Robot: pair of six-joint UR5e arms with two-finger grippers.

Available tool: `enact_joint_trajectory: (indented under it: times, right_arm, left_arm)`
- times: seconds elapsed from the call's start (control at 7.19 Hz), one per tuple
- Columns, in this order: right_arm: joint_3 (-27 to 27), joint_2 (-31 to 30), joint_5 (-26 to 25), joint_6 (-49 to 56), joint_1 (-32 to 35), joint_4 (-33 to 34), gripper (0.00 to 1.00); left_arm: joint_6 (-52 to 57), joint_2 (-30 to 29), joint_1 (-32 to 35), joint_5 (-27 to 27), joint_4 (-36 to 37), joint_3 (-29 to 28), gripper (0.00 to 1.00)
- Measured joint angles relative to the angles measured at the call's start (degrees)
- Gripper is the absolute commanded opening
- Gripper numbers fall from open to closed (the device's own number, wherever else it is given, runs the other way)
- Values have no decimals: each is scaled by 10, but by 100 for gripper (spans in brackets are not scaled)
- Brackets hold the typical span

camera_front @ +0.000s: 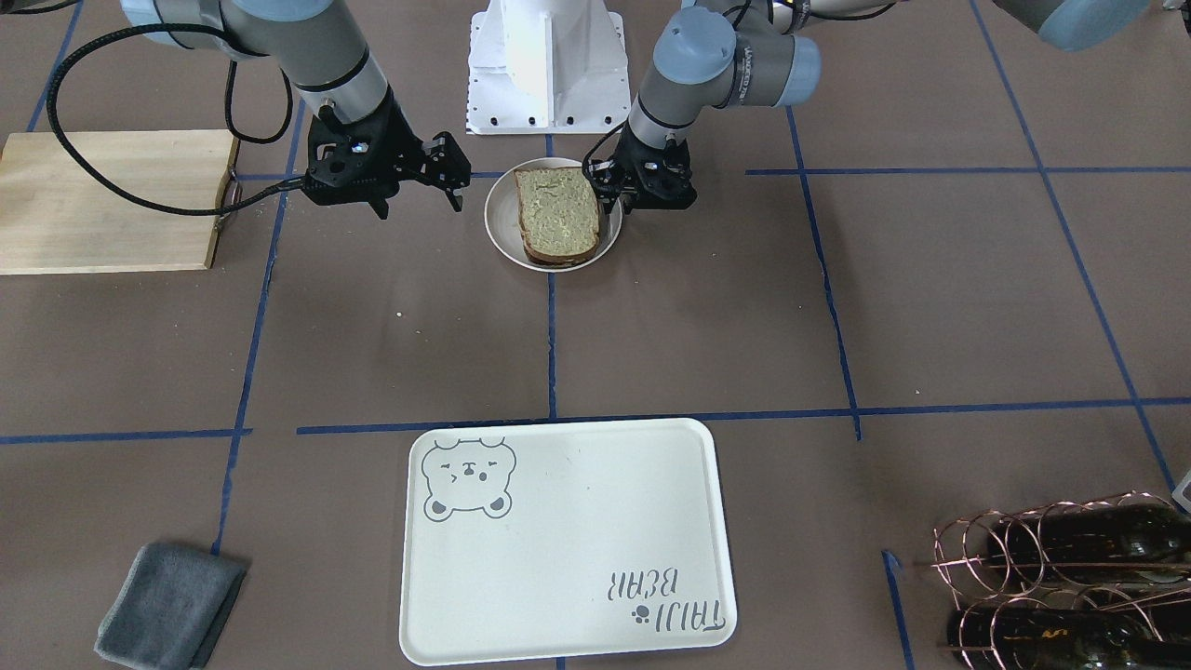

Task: Make sandwich and place on tray
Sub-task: 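Grasp the plate rim with the left gripper while the right arm withdraws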

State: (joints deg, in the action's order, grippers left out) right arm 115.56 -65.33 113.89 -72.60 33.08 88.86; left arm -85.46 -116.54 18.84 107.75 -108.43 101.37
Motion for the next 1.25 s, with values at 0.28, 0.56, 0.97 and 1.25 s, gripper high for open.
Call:
enact_joint_trajectory:
  times: [0.28,0.56,0.97,1.25]
  right_arm:
    - [0,0,0,0,0,0,100]
    - [1,-1,0,0,1,0,100]
    - [3,-10,-1,16,12,5,100]
    - [15,-43,-1,63,28,5,100]
  left_arm:
    - [-5,-1,-2,0,-8,-3,0]
    - [-6,0,-1,0,-9,4,0]
    - [-17,8,8,4,-61,7,0]
    - [-60,9,11,9,-96,3,0]
